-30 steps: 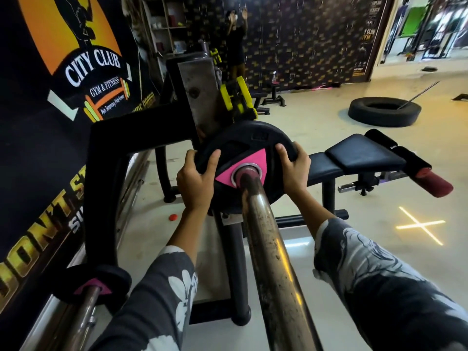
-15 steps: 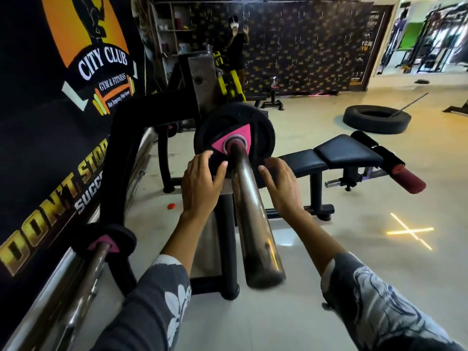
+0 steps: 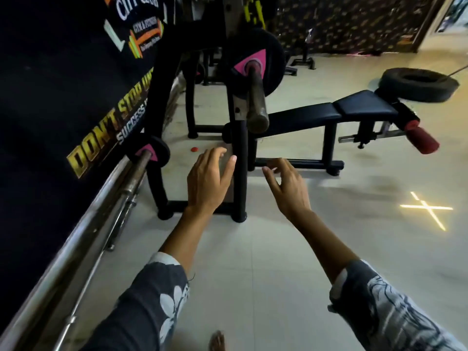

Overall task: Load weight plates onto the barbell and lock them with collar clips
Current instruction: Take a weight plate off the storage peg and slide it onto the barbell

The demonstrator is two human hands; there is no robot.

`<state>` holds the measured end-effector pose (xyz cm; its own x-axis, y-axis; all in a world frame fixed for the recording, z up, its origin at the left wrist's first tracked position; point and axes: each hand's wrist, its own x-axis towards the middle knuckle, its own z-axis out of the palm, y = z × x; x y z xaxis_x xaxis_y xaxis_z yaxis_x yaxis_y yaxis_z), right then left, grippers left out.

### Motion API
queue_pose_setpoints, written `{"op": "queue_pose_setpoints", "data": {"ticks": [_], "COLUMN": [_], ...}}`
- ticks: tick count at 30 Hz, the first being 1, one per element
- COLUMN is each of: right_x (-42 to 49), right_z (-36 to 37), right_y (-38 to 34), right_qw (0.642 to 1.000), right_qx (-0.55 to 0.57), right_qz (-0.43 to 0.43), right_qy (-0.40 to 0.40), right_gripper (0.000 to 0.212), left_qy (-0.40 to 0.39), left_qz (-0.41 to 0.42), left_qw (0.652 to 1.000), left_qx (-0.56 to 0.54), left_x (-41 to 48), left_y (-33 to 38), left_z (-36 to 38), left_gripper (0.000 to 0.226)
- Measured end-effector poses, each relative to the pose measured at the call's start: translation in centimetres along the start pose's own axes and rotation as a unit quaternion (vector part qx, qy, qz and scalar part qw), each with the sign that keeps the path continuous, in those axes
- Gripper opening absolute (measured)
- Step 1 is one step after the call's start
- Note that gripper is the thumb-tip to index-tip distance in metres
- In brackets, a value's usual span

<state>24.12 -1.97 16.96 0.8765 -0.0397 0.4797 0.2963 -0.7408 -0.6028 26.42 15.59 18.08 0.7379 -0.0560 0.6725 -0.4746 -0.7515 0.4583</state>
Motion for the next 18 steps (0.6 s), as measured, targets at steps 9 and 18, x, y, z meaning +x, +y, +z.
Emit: {"op": "queue_pose_setpoints", "data": {"ticks": [9,18], "right_x": [-0.2,8.3], "right_z": [9.7,30.6], "right_y": [-5.7,-11.3], "right_qw": [0.993,0.979], "right_qx": [0.035,0.027], "right_qz": [-0.006,0.023], "right_qy": [-0.108,-0.202], "right_gripper": [0.027,0.027], "left_qy": [-0.037,-0.078], "left_qz": [-0.042,-0.15], "left_qw": [0.997,0.98], "left_qx": [0.059,0.104], "left_x": [-4.0,-1.6], "left_y": [-9.6,-32.2], "left_z": [-4.8,-7.8], "left_gripper": [0.041,0.042]}}
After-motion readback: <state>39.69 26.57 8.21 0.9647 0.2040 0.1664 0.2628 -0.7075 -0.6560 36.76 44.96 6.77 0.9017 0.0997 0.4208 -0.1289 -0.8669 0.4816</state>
